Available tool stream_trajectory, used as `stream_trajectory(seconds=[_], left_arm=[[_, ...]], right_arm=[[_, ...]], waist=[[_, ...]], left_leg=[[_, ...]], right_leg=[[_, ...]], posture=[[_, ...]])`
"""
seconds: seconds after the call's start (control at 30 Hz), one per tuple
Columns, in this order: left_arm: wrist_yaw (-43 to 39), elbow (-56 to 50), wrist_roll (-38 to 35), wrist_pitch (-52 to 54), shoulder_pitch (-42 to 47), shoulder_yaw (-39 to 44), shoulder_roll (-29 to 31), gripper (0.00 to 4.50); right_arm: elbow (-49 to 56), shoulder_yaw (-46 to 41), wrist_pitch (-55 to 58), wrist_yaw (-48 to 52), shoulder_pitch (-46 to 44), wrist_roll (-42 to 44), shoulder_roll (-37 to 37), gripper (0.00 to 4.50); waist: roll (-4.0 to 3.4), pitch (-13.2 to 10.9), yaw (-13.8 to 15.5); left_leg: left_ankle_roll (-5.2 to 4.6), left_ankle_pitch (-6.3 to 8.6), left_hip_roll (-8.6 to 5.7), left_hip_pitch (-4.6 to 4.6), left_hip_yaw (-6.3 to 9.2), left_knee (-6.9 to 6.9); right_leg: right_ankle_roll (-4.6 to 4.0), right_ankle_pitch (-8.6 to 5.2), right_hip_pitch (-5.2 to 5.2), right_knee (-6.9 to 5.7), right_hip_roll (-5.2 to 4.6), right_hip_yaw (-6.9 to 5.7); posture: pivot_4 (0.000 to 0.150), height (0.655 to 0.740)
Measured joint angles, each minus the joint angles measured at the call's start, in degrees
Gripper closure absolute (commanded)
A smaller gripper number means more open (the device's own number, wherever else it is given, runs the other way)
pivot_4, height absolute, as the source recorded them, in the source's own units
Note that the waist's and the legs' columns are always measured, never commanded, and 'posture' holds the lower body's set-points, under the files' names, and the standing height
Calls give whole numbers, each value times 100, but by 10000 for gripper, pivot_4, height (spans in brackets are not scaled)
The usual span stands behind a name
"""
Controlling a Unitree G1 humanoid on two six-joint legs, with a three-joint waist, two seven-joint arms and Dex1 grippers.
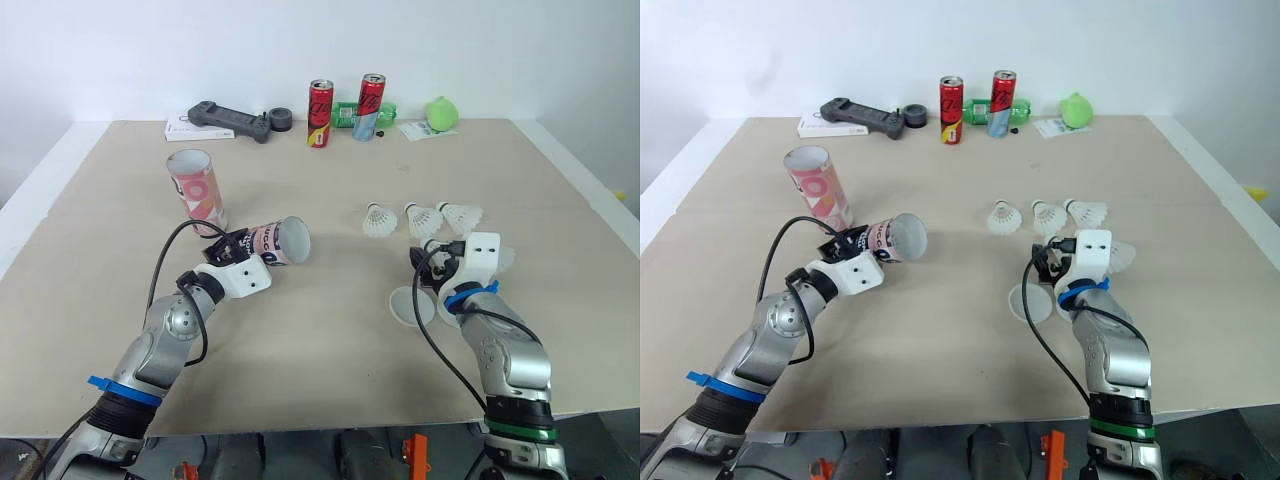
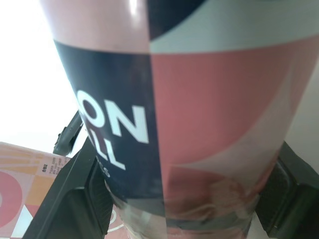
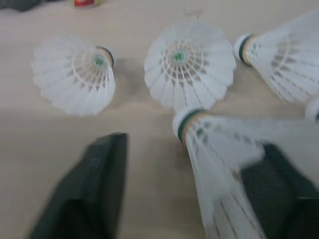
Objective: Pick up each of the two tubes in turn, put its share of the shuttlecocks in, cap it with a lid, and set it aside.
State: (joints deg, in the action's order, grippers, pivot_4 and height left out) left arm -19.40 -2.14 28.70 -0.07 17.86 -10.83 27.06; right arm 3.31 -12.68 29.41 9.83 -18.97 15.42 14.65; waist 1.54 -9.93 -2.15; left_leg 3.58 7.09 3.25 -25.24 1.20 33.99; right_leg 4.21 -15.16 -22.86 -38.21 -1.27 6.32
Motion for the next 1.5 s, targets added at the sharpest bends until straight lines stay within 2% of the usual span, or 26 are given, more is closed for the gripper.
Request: stream_trajectory(seconds=[0.1, 0.13, 0.4, 0.53, 0.6, 0.7, 0.8, 0.97, 1.07, 1.2, 1.27, 1.3, 1.43, 1.5], left_arm=[[-3, -39, 1, 17, -21, -1, 18, 12694], [-5, -55, 2, 31, -28, 0, 21, 12694], [-16, -78, 1, 53, -41, -1, 32, 12694], [-25, -76, 1, 56, -32, 0, 43, 12694], [-76, -69, -1, 61, -9, -1, 45, 12694], [-134, -60, -5, 62, 35, -32, 43, 12694], [-163, -48, -9, 55, 63, -58, 43, 12694], [-187, -11, -15, 47, 125, -76, -5, 12694], [-182, -12, -14, 49, 137, -72, -33, 12694], [-178, -14, -6, 57, 125, -67, -58, 12694], [-155, -15, -3, 95, 122, -63, -76, 12694], [-140, -18, -3, 116, 123, -63, -87, 12694], [-127, -23, -9, 118, 117, -67, -92, 12694], [-124, -22, -9, 126, 114, -62, -85, 12694]], right_arm=[[-75, 1, -46, -18, -10, 2, -22, 42252], [-81, 0, -45, -26, -8, 4, -35, 44912], [105, -40, 67, 124, 82, 212, -42, 44912], [1077, 234, 300, 1050, 203, 857, 321, 44912], [1882, 635, 548, 1721, 115, 1333, 626, 44912], [2205, 1172, 784, 2097, -218, 1579, 668, 44912], [2170, 1757, 848, 2254, -591, 1463, 648, 44912], [1549, 2624, 685, 2199, -1119, 776, 358, 44912], [1514, 2669, 662, 2227, -1114, 725, 273, 34602], [1680, 2421, 724, 2232, -961, 821, 297, 14994], [1939, 2254, 894, 2290, -784, 1128, 330, 3454], [2096, 2150, 989, 2336, -693, 1328, 315, 327], [2599, 1380, 1352, 2156, -429, 2194, 302, 327], [2652, 1002, 1384, 1801, -293, 2253, 291, 327]], waist=[[0, 0, -6], [0, 0, -9], [-1, -1, -28], [-8, -5, -45], [-6, -4, -50], [-5, -4, -50], [-5, -4, -46], [-4, -3, -32], [-3, -3, -33], [-3, -3, -32], [-3, -3, -40], [-3, -3, -43], [0, -1, -37], [1, -1, -42]], left_leg=[[0, 0, 0, -1, 0, -3], [0, 0, 0, -2, -1, -3], [0, 0, -1, -3, 0, -3], [0, 0, 0, -6, 0, -4], [0, 0, 3, -5, 3, -4], [-1, 0, 3, -5, 2, -2], [-2, -1, 0, -6, -1, 0], [-2, -1, 0, -14, 2, -1], [-2, -1, -4, -25, 3, -1], [-2, -1, -5, -26, 6, -1], [-2, -1, -4, -26, 5, -1], [-2, -1, -2, -26, 6, -1], [-2, -1, -3, -26, 5, 0], [-2, -1, -2, -26, 3, 0]], right_leg=[[15, 7, -2, 0, 0, 1], [17, 8, -3, 0, 0, 1], [17, 8, -4, 0, 0, 2], [17, 7, -8, 0, 0, 3], [-5, -6, -7, 0, 5, 3], [-7, -5, -7, 0, 4, 3], [-7, -3, -9, 1, 0, 3], [-8, -4, -15, 2, 2, 0], [20, 9, -20, 3, -1, 1], [22, 9, -20, 2, 0, 1], [21, 9, -21, 2, 0, 1], [21, 9, -21, 2, 1, 1], [14, 6, -19, 5, -2, 1], [1, 1, -19, 7, -3, 1]], posture=[[1500, 7400], [1500, 7400], [1500, 7400], [1500, 7400], [1500, 7400], [1500, 7400], [1500, 7400], [1500, 7400], [1500, 7400], [1500, 7400], [1500, 7400], [1500, 7400], [1500, 7400], [1500, 7400]])
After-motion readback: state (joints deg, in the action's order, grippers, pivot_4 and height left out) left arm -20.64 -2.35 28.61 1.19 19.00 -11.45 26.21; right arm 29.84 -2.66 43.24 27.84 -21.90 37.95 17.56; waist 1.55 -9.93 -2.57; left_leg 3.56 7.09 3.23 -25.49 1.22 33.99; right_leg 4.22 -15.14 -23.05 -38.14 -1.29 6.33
